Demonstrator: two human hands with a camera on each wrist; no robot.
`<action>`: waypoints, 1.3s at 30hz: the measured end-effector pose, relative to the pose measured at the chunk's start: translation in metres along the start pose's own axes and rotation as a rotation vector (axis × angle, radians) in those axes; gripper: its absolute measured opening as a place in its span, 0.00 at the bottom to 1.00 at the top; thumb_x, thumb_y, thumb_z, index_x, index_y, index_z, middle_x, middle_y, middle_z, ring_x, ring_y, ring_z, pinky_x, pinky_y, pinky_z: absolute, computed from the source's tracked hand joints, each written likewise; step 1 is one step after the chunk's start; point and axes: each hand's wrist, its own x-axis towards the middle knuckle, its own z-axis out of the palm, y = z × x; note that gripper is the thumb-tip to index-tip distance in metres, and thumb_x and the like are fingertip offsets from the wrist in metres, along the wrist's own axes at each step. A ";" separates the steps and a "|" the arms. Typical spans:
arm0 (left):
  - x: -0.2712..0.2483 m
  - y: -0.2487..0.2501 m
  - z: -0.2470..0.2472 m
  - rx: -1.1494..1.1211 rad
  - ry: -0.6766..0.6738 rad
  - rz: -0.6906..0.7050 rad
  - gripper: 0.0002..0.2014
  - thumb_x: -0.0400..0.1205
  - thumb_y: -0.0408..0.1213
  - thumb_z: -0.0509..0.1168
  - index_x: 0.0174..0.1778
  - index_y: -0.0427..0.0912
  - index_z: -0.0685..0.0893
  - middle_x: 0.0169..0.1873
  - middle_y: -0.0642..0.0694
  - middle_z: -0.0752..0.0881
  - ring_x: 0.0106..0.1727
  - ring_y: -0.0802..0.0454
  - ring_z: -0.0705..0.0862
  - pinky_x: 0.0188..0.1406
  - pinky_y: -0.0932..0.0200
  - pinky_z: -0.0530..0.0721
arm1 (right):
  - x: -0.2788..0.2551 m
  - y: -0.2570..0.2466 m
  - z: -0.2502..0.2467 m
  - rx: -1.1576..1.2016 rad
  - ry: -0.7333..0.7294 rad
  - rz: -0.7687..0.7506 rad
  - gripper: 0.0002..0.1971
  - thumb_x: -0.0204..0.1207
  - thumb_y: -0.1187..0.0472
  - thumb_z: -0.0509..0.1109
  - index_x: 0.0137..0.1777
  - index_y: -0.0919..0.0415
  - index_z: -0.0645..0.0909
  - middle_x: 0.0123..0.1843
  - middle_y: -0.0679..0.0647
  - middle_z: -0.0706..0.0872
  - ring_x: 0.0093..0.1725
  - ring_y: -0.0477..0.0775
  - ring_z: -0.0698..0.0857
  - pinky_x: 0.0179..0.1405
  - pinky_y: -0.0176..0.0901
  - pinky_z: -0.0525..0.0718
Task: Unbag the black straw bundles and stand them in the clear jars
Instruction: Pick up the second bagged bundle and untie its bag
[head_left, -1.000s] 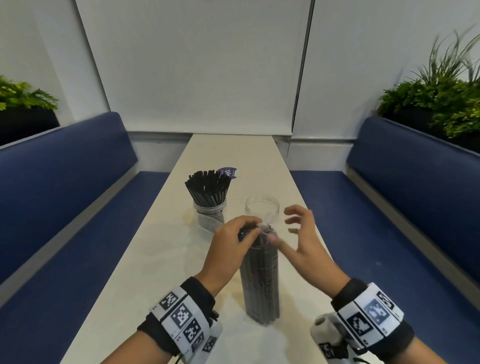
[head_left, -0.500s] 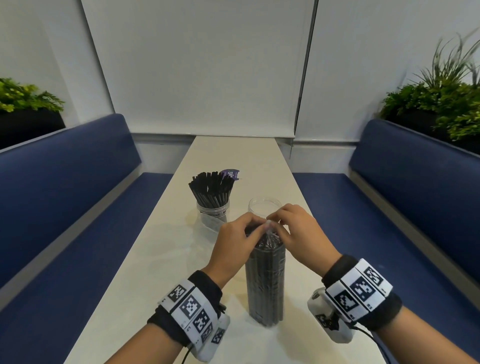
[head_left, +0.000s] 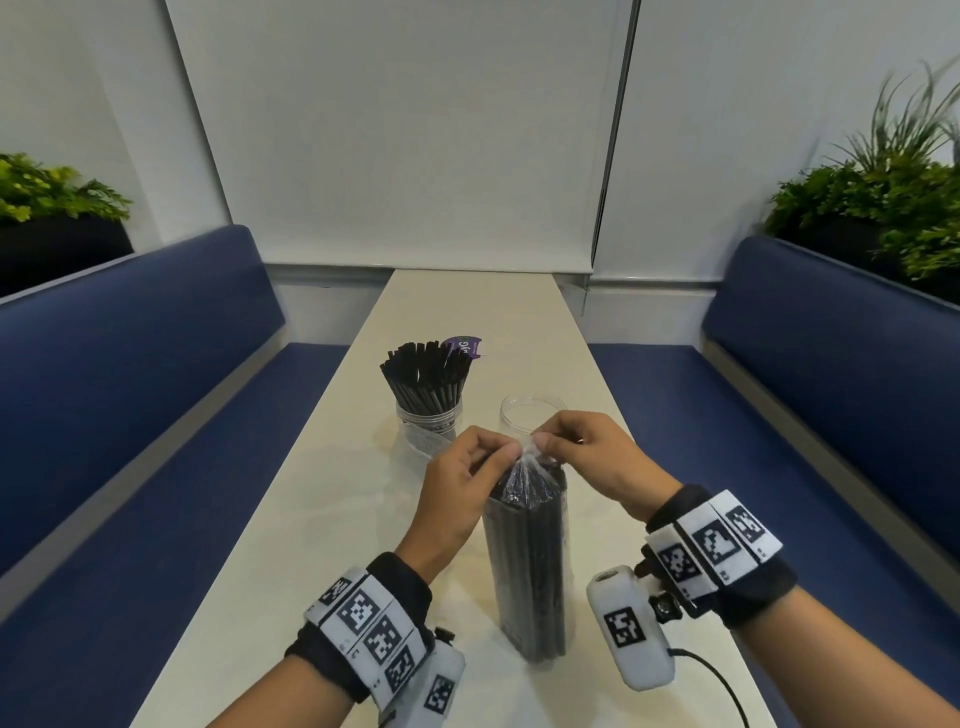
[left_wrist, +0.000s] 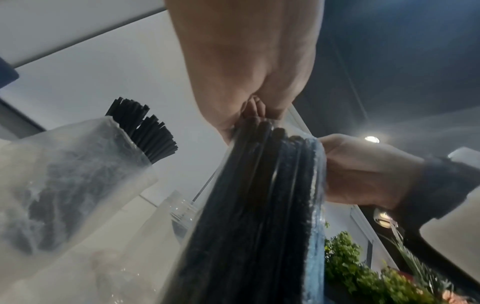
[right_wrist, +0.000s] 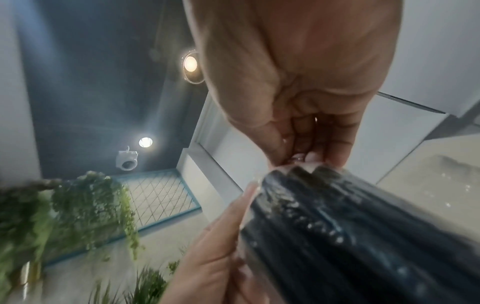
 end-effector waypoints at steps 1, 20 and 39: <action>-0.001 0.001 0.001 -0.001 0.013 0.000 0.01 0.78 0.32 0.67 0.44 0.41 0.84 0.38 0.48 0.89 0.43 0.58 0.88 0.42 0.68 0.84 | 0.000 -0.001 0.000 -0.037 0.008 -0.001 0.05 0.77 0.63 0.65 0.43 0.62 0.81 0.37 0.51 0.84 0.37 0.46 0.79 0.33 0.24 0.75; 0.008 0.006 -0.007 -0.040 -0.072 -0.028 0.02 0.78 0.34 0.67 0.41 0.42 0.84 0.33 0.55 0.85 0.38 0.62 0.83 0.40 0.72 0.80 | 0.005 -0.003 0.002 -0.359 0.052 -0.283 0.09 0.79 0.63 0.62 0.46 0.67 0.82 0.43 0.58 0.83 0.43 0.50 0.73 0.41 0.26 0.70; 0.006 0.005 -0.008 0.055 -0.003 0.031 0.05 0.72 0.36 0.74 0.39 0.47 0.85 0.36 0.50 0.89 0.42 0.57 0.87 0.47 0.63 0.87 | 0.003 0.005 0.004 0.137 0.028 -0.068 0.05 0.74 0.64 0.69 0.40 0.57 0.86 0.41 0.55 0.88 0.40 0.46 0.84 0.41 0.27 0.79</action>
